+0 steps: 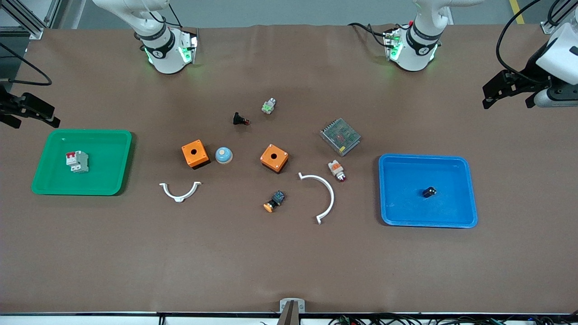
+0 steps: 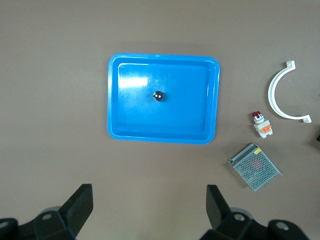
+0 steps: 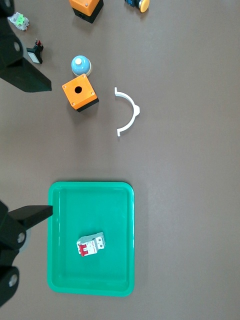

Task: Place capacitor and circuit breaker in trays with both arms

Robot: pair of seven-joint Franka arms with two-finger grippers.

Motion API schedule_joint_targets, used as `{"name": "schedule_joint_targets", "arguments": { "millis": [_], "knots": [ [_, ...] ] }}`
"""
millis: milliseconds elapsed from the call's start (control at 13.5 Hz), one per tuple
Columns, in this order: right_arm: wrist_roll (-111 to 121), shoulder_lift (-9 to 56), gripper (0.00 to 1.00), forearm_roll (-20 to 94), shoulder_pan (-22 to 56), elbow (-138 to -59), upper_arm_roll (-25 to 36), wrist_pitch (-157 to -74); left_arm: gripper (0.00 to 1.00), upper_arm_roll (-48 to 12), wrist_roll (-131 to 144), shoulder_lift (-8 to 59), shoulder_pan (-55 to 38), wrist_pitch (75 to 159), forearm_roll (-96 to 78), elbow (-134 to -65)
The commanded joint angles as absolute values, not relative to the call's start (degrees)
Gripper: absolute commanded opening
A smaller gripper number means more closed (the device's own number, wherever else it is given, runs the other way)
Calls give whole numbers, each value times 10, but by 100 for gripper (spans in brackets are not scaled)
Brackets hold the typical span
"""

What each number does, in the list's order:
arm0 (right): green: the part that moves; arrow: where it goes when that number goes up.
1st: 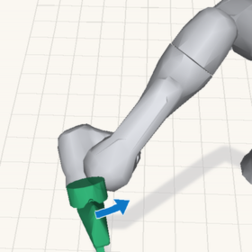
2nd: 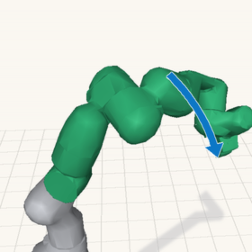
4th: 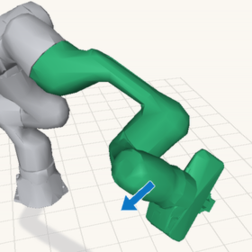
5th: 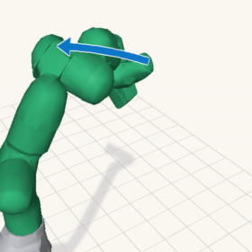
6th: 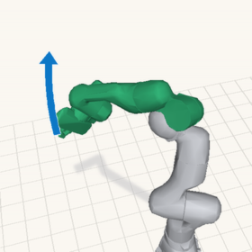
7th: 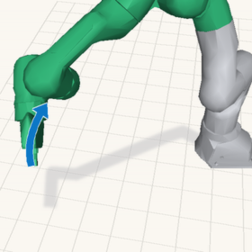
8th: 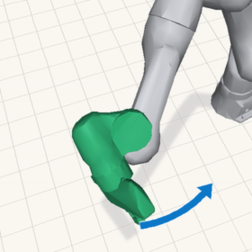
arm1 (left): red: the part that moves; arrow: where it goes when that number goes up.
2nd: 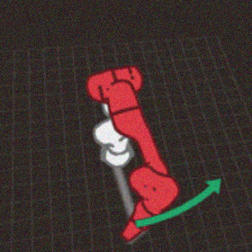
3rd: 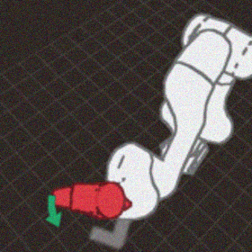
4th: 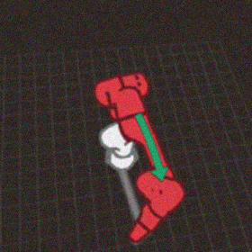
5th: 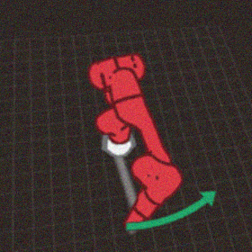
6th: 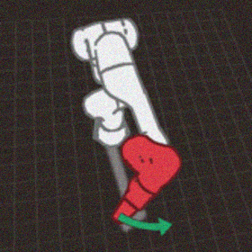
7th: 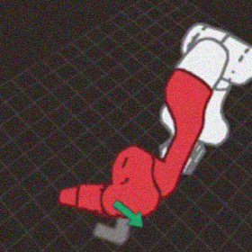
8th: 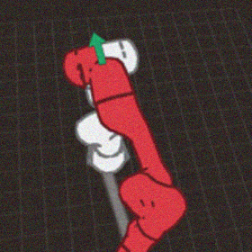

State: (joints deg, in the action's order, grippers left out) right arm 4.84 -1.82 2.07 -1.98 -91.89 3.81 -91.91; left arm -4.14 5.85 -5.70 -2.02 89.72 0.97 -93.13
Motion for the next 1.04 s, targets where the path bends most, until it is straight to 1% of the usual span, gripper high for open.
{"name": "schedule_joint_targets", "arguments": {
  "millis": [0,222,963],
  "knots": [
    [57,-29,100,25,-23,-918,40,-918,100,-41,54,-44,-19,886,7,-910],
    [58,-27,100,25,-21,-919,39,-915,100,-41,55,-35,-19,886,7,-899],
    [57,-27,100,25,-20,-919,38,-915,100,-42,58,-34,-23,884,4,-899]
  ]
}}
